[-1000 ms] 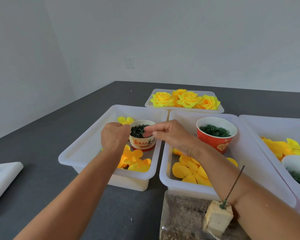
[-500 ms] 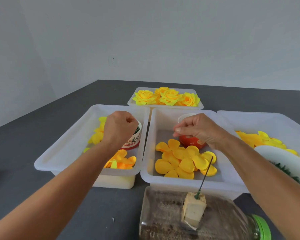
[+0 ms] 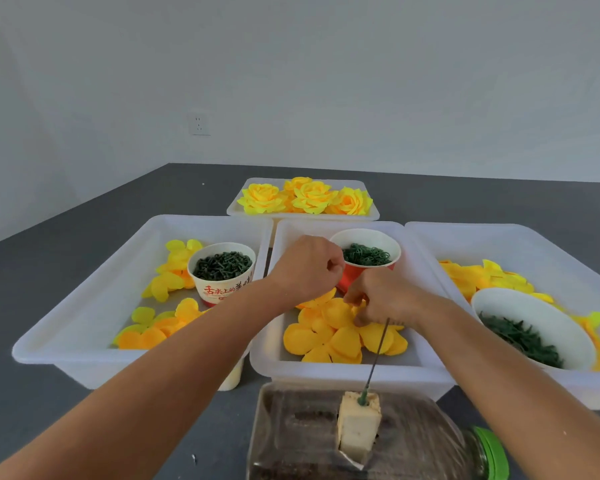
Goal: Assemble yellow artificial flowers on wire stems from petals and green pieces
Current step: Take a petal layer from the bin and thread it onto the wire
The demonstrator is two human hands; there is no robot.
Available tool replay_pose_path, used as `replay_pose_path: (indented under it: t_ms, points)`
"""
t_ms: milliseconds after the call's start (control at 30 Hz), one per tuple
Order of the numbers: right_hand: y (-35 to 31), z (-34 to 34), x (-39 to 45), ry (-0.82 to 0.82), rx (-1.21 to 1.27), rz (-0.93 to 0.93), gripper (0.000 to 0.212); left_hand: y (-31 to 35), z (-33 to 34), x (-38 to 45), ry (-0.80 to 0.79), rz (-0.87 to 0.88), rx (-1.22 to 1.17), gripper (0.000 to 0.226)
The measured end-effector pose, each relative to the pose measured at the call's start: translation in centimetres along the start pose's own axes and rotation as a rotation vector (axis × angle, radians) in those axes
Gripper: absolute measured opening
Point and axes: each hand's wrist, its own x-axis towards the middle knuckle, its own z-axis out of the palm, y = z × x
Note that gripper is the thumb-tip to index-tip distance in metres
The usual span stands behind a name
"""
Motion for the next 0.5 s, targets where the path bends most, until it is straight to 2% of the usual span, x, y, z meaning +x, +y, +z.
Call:
replay_pose_path:
  t_ms: [133,300,400,500]
  points:
    - [-0.2,0.6,0.1,-0.059,-0.086,-0.024,0.050,-0.6,0.5,-0.6,0.030,-0.008,-0.083,0.019]
    - [-0.2,0.3,-0.5,-0.090,0.035,-0.030,0.057,-1.0,-0.1,-1.1,0.093,-0.085,-0.223,0.017]
    - [-0.2,-0.1,-0.9,-0.056,0.194,-0.022,0.050,-1.3,-0.4,-1.3,0.148,-0.229,-0.483,0.018]
    - [-0.2,-0.5,-1.1,0.001,0.260,-0.038,0.028,-1.3,-0.7,-1.2,0.166,-0.316,-0.789,0.024]
